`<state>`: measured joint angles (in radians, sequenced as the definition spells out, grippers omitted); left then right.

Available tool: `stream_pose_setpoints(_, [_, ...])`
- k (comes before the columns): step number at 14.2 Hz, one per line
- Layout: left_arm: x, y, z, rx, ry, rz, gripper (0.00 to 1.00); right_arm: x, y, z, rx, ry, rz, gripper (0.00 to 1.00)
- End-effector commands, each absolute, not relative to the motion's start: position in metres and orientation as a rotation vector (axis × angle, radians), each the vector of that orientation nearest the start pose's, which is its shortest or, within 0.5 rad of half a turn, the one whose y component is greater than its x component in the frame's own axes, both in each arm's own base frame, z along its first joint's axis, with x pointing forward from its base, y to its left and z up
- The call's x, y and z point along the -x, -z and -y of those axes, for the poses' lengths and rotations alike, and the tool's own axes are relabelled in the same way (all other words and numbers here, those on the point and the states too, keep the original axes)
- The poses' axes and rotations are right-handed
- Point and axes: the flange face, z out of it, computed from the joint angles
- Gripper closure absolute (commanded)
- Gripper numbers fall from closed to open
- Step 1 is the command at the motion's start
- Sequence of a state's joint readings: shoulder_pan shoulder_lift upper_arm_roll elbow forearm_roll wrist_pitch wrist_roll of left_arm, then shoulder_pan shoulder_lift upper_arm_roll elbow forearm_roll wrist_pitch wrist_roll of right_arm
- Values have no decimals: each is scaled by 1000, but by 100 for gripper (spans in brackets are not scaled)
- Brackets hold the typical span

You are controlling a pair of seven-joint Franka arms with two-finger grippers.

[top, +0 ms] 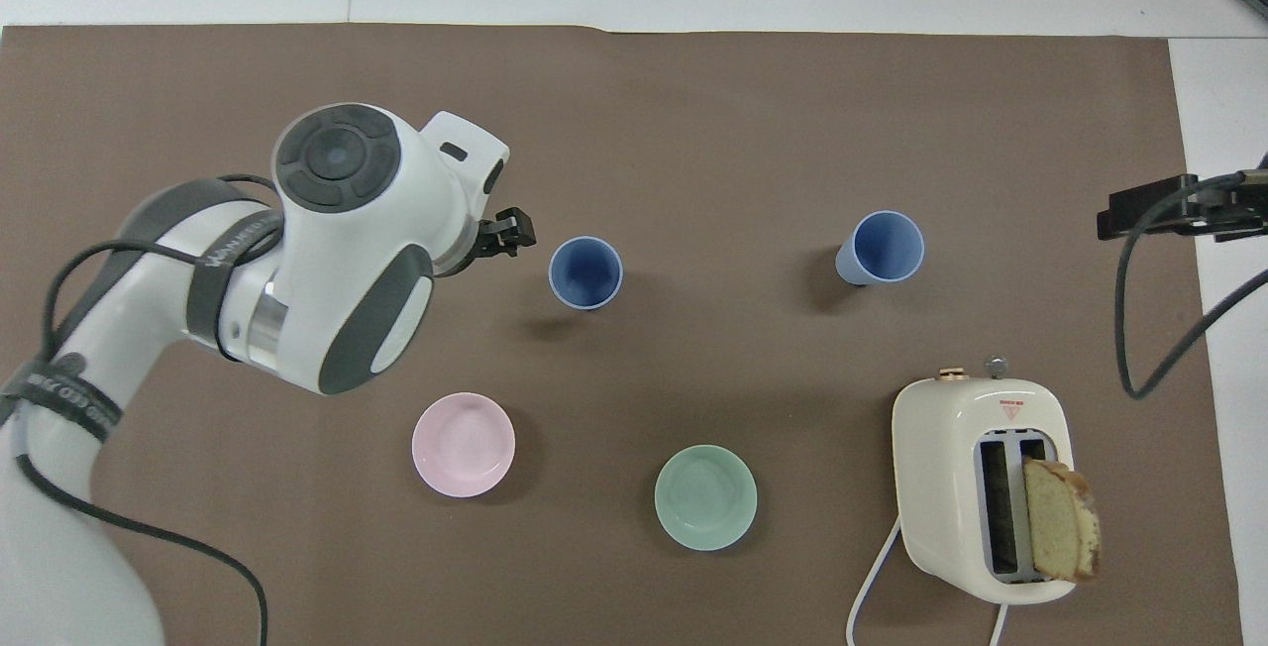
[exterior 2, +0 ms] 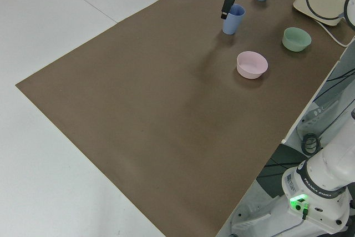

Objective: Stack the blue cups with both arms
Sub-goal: 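Retract the left gripper while the right gripper reaches the other cup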

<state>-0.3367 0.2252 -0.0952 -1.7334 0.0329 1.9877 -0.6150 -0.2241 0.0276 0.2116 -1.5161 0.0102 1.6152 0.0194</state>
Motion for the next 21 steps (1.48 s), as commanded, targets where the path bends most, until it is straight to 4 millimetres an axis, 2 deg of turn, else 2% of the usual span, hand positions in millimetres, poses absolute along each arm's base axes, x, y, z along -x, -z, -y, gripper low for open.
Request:
stream_pose_setpoints(1, [-568, -483, 206, 3112, 13, 157, 0, -571, -603, 0, 3111, 150, -58, 0])
stream_pose_setpoints(2, [-567, -495, 190, 3115, 21, 111, 0, -578, -589, -5, 3107, 141, -40, 0])
stream_pose_setpoints(3, [-571, -502, 167, 3115, 22, 69, 0, -585, -573, -6, 3103, 103, -36, 0])
stream_pose_setpoints(5, [-569, -521, 137, 3111, 23, 1, 0, -598, -538, -21, 3094, 81, -11, 0])
stream_pose_setpoints(8, [-564, -538, 106, 3128, -9, -84, 0, -619, -478, -31, 3081, 56, -8, 0])
stream_pose_setpoints(9, [-562, -542, 95, 3128, -12, -98, 0, -624, -467, -31, 3079, 77, -4, 0])
stream_pose_setpoints(11, [-555, -556, 83, 3125, -17, -128, 0, -630, -441, -33, 3080, 45, 2, 0])
stream_pose_setpoints(13, [-549, -569, 72, 3123, 2, -156, 0, -637, -420, -35, 3074, 86, 21, 0])
stream_pose_setpoints(17, [-533, -593, 52, 3131, -9, -149, 0, -623, -387, -46, 3078, 31, 46, 0])
stream_pose_setpoints(19, [-527, -630, 51, 3173, 21, -131, 0, -619, -376, -46, 3080, -1, 50, 0])
stream_pose_setpoints(21, [-521, -658, 55, 3190, 6, -141, 0, -614, -366, -44, 3082, -34, 53, 0])
